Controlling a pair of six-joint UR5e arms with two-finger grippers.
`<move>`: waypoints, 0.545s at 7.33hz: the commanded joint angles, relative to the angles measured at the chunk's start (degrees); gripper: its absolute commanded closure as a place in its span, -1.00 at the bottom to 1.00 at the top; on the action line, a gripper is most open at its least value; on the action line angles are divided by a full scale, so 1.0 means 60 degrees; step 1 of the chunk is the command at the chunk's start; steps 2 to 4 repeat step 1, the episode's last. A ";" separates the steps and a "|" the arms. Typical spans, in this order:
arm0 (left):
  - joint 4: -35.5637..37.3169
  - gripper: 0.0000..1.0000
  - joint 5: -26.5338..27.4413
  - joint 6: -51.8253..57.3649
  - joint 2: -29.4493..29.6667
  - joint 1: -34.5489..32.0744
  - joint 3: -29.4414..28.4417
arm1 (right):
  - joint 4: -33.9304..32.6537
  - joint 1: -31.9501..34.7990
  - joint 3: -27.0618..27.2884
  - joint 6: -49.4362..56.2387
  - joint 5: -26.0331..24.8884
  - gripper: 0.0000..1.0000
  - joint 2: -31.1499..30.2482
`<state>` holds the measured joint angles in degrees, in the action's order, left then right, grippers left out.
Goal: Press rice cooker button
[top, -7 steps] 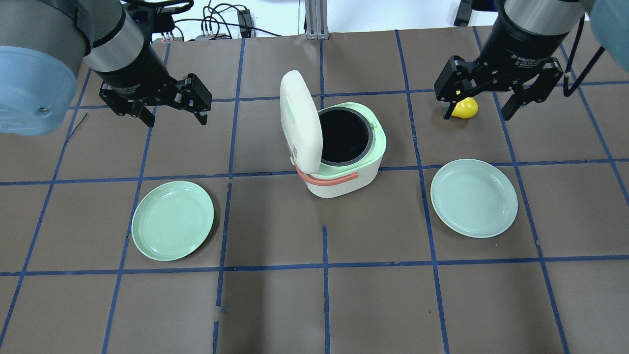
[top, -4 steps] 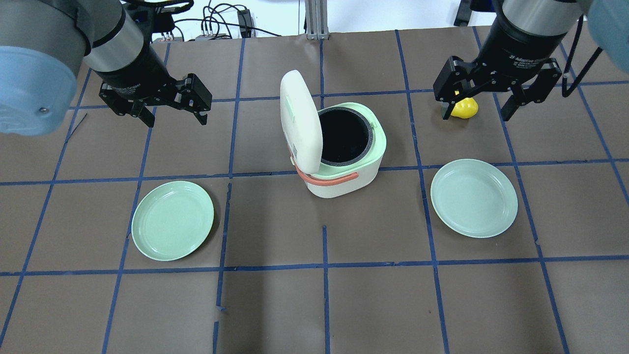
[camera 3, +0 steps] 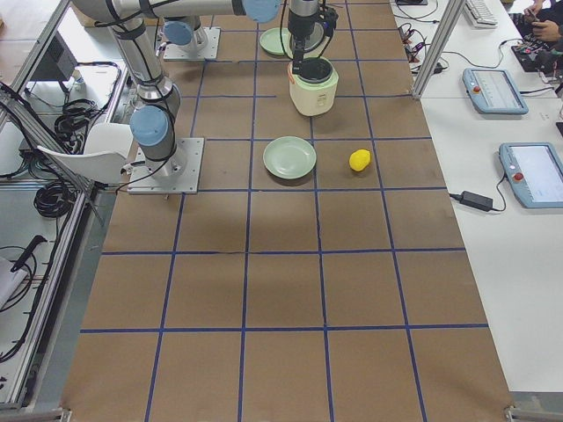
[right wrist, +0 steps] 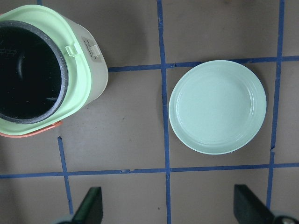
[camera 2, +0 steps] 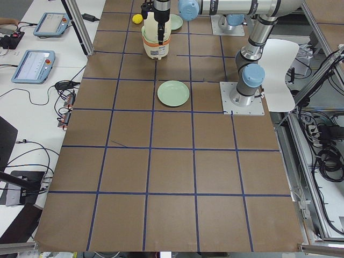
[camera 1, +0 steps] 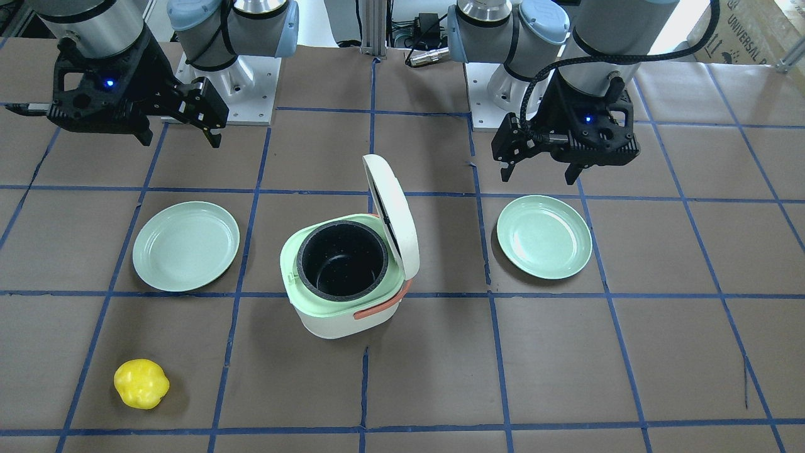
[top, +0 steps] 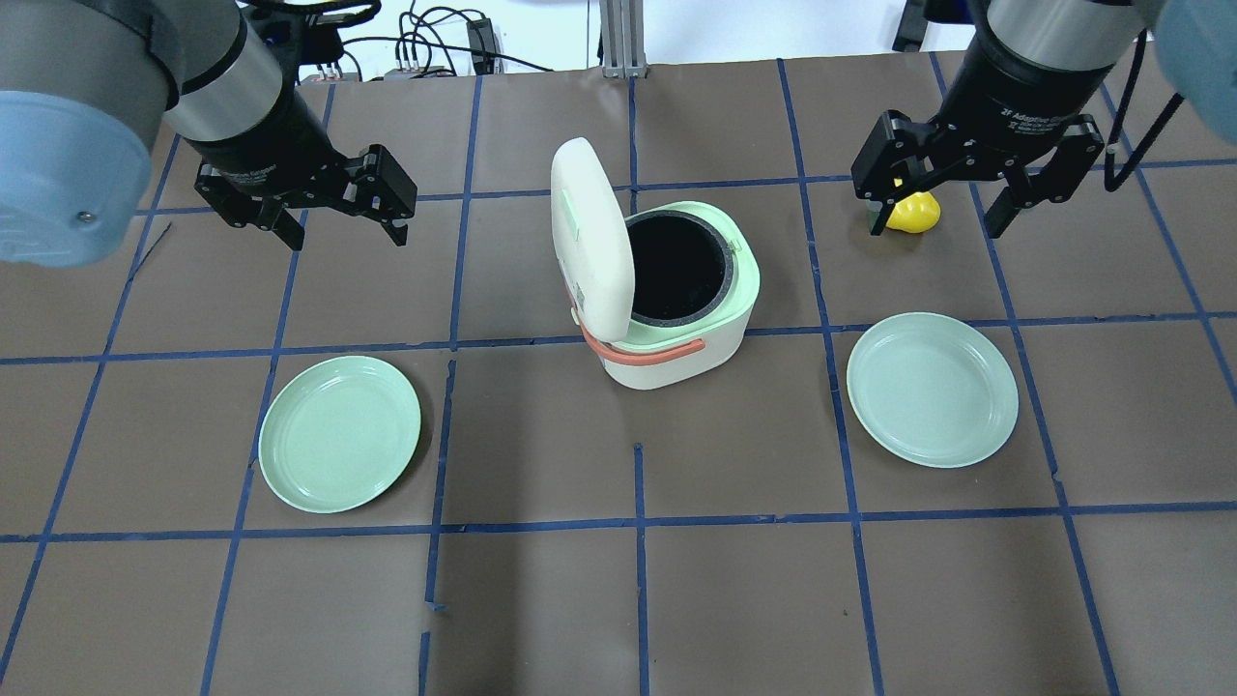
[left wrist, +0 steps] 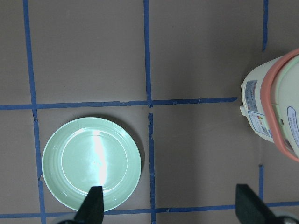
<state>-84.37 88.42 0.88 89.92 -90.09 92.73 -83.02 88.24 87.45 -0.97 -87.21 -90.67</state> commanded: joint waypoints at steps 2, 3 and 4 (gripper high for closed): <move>0.0000 -1.00 0.0000 0.0000 -0.0001 0.0000 0.0000 | -0.0005 0.0000 0.0000 0.0000 0.0018 -0.99 0.0010; 0.0000 -1.00 0.0000 0.0000 -0.0001 0.0000 0.0000 | -0.0005 0.0000 0.0000 0.0000 0.0018 -0.99 0.0010; 0.0000 -1.00 0.0000 0.0000 -0.0001 0.0000 0.0000 | -0.0005 0.0000 0.0000 0.0000 0.0018 -0.99 0.0010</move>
